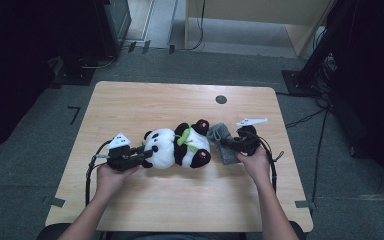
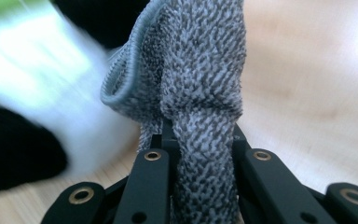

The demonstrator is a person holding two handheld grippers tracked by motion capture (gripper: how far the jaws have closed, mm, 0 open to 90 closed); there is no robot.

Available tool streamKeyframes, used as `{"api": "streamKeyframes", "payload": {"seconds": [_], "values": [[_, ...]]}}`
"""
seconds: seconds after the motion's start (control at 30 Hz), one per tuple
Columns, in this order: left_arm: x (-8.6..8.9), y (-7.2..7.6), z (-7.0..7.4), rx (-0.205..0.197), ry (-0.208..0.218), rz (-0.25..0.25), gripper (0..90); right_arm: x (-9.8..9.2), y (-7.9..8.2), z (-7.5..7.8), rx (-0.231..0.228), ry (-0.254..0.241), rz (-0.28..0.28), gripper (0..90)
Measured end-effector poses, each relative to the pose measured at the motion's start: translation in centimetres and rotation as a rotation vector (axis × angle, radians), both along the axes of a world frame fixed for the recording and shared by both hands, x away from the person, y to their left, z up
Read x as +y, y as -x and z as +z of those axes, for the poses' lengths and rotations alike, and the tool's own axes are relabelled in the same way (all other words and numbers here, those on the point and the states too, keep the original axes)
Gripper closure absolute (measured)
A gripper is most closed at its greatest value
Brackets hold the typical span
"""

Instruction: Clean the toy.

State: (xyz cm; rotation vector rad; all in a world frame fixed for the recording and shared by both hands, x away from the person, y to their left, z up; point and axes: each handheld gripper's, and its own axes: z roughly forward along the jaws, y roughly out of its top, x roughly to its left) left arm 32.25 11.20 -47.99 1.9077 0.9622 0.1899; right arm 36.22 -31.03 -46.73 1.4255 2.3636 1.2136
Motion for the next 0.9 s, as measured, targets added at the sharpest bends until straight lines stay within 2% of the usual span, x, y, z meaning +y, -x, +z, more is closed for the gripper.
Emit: {"api": "streamKeyframes", "payload": {"seconds": [0.03, 0.17, 0.27, 0.4, 0.53, 0.6, 0.7, 0.77, 0.83, 0.9], "values": [[0.0, 0.0, 0.0, 0.0, 0.0, 0.0, 67.3, 0.0, 0.2, 0.9, -0.044, -0.024, 0.005, 78.8], [0.0, 0.1, 0.0, -0.001, -0.001, 0.001, 67.3, 1.0, 0.8, 3.8, -0.149, -0.027, 0.027, 78.8], [0.0, 0.1, 0.0, 0.002, 0.003, 0.003, 67.3, 2.3, 0.9, 5.6, -0.199, -0.048, 0.064, 78.8], [0.0, 0.1, 0.0, 0.0, 0.002, 0.002, 67.3, 4.8, 0.2, 7.2, -0.239, -0.062, 0.131, 78.8], [0.0, 0.1, 0.0, -0.002, -0.003, 0.0, 67.3, 7.2, -0.5, 7.3, -0.222, -0.04, 0.199, 78.8], [-0.1, 0.1, 0.0, -0.001, -0.002, 0.0, 67.2, 8.3, -0.8, 6.4, -0.199, -0.005, 0.234, 78.7], [-0.1, 0.1, 0.0, 0.006, -0.001, 0.0, 67.1, 9.1, -0.8, 5.1, -0.161, 0.016, 0.26, 78.3], [-0.1, 0.1, 0.0, 0.002, -0.003, -0.003, 67.0, 8.8, -0.6, 4.4, -0.172, -0.012, 0.25, 78.3], [-0.2, 0.2, 0.0, -0.005, -0.007, -0.005, 67.1, 8.2, -0.7, 4.0, -0.144, -0.032, 0.236, 78.3], [-0.2, 0.2, 0.0, -0.005, -0.01, -0.008, 67.2, 7.7, -0.6, 3.5, -0.14, -0.049, 0.238, 78.4]]}}
